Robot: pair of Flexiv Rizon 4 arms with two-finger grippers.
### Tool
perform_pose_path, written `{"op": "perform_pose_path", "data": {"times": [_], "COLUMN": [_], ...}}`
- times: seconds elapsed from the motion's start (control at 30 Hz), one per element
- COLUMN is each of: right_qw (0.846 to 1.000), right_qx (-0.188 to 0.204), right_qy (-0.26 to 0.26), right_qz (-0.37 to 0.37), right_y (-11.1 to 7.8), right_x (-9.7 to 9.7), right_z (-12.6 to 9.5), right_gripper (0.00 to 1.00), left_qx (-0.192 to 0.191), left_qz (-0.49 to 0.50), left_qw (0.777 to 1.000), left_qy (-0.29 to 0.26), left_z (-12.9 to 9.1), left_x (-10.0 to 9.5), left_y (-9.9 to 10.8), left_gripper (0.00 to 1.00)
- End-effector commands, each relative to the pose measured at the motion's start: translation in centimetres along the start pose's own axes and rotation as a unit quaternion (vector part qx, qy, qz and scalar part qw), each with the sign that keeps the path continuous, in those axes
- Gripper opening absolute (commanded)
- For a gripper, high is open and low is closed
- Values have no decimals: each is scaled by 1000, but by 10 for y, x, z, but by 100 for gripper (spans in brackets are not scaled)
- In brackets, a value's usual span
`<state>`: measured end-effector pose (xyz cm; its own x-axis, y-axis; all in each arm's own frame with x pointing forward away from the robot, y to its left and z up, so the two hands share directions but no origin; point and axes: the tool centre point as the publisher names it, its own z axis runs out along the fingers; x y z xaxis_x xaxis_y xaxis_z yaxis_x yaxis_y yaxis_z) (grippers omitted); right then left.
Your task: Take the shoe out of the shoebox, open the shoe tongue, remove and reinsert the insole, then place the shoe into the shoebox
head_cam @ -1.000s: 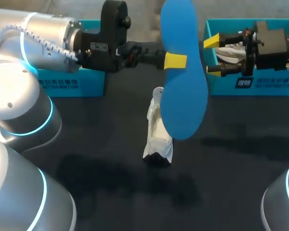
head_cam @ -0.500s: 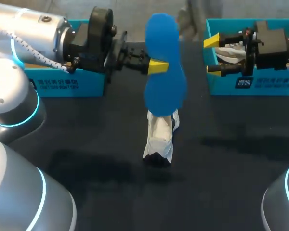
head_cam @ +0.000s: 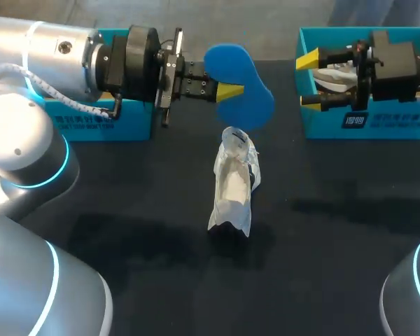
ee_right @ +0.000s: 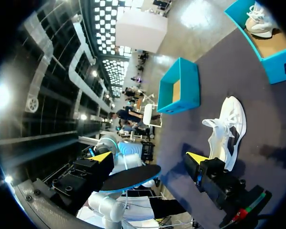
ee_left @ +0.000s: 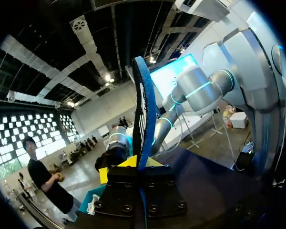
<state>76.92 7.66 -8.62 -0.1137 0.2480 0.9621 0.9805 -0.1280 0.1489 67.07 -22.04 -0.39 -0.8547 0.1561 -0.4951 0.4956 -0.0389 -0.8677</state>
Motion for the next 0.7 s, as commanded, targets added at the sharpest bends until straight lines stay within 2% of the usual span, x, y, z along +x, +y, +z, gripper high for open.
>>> {"op": "perform_pose_path", "data": {"times": [0.03, 0.63, 0.7], "right_qw": [1000, 1000, 1000], "right_qx": [-1, -1, -1], "right_qy": [-1, -1, -1], "right_qz": [0, 0, 0], "right_y": [0, 0, 0], "right_x": [0, 0, 0], "right_z": [2, 2, 2], "right_gripper": [100, 100, 100], "left_qx": [23, 23, 8], "left_qz": [93, 93, 141], "left_qw": [995, 995, 990], "left_qy": [-7, -7, -2], "left_z": [7, 7, 5], "left_x": [-3, -3, -3], "left_y": [5, 5, 10], "left_gripper": [0, 0, 0]}}
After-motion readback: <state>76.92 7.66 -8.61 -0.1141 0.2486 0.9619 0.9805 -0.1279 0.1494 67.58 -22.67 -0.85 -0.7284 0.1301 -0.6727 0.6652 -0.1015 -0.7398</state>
